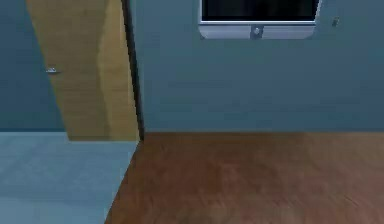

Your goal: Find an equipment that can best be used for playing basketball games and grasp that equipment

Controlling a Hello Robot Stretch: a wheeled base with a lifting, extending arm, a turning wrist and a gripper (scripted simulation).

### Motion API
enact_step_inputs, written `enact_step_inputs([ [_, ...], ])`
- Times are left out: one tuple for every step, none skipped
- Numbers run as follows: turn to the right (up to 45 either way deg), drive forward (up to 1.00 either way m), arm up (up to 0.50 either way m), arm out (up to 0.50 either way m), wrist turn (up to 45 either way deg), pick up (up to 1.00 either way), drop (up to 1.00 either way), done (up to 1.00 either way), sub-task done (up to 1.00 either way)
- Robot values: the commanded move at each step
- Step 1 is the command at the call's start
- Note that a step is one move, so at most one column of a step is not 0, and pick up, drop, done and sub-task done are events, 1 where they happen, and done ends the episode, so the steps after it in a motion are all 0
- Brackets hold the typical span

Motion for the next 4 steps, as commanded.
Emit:
enact_step_inputs([
  [-45.0,0.0,0.0,0.0,0.0,0.0,0.0,0.0,0.0],
  [-45.0,0.0,0.0,0.0,0.0,0.0,0.0,0.0,0.0],
  [-27.0,0.0,0.0,0.0,0.0,0.0,0.0,0.0,0.0],
  [0.0,1.0,0.0,0.0,0.0,0.0,0.0,0.0,0.0],
])
